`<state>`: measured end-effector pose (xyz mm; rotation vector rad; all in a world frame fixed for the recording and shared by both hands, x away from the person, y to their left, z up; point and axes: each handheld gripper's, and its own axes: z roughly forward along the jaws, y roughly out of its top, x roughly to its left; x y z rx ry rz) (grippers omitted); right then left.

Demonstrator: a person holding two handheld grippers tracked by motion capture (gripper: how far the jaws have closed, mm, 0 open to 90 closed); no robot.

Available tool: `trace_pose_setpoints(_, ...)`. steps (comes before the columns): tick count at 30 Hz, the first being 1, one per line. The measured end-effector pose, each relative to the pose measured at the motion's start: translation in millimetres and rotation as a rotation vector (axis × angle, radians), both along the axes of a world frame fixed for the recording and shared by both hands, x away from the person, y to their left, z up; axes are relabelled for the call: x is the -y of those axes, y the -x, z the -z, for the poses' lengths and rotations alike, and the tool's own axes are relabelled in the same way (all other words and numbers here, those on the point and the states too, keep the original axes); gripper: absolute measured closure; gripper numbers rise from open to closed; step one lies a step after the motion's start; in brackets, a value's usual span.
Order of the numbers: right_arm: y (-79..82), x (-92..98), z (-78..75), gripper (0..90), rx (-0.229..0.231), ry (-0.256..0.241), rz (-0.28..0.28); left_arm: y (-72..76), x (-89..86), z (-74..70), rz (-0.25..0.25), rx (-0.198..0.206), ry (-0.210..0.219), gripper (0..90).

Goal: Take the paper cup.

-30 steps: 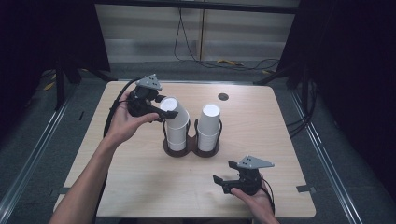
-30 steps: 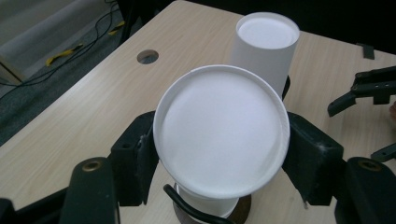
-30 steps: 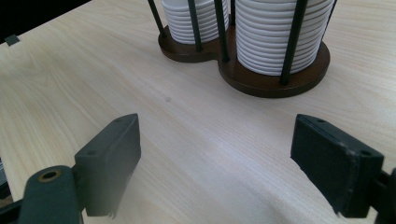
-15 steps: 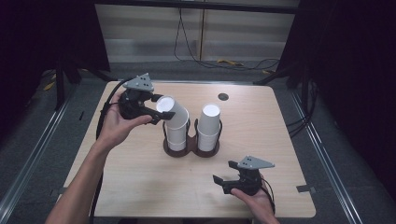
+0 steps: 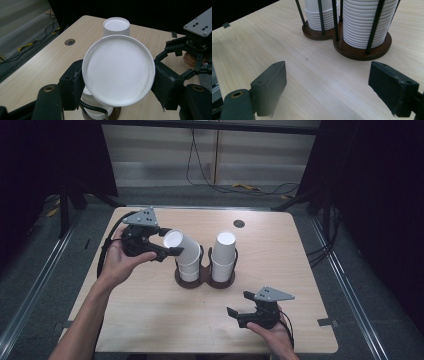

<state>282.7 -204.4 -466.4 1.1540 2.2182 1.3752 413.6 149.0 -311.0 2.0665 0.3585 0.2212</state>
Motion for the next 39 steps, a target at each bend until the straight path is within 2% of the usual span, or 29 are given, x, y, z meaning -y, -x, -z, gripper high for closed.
trace_pose_setpoints(1, 0.1, -1.0, -1.2, 14.3, 0.006, -0.016, -0.017, 3.0, -1.4, 0.4, 0.005, -0.002, -0.001, 33.4)
trace_pose_setpoints(3, 0.0, -2.0, -1.9, 14.7, 0.013, -0.012, -0.023, 4.5, -2.0, 0.6, 0.006, 0.003, 0.003, 33.3)
trace_pose_setpoints(11, -0.1, -14.4, -8.5, 13.5, 0.065, -0.055, -0.084, 16.3, 1.0, 7.9, 0.034, -0.009, -0.001, 33.4)
trace_pose_setpoints(18, -2.1, -21.5, -15.9, 14.3, 0.096, -0.077, -0.103, 20.2, 3.8, 16.6, 0.050, -0.011, -0.014, 33.4)
trace_pose_setpoints(19, -2.9, -24.9, -17.3, 14.7, 0.119, -0.088, -0.127, 20.4, 4.5, 18.8, 0.049, -0.022, -0.009, 33.4)
trace_pose_setpoints(21, -3.5, -28.7, -18.4, 15.2, 0.137, -0.084, -0.140, 19.6, 5.7, 24.9, 0.061, -0.035, -0.026, 33.4)
trace_pose_setpoints(30, -8.7, -38.3, -18.7, 17.2, 0.160, -0.091, -0.164, 21.6, 9.8, 40.1, 0.072, -0.072, -0.030, 33.4)
trace_pose_setpoints(33, -10.0, -42.1, -17.4, 17.7, 0.162, -0.098, -0.184, 24.3, 11.6, 48.3, 0.085, -0.099, -0.007, 33.4)
trace_pose_setpoints(39, -12.4, -45.6, -20.5, 17.0, 0.176, -0.098, -0.201, 27.2, 13.0, 56.4, 0.098, -0.115, -0.003, 33.4)
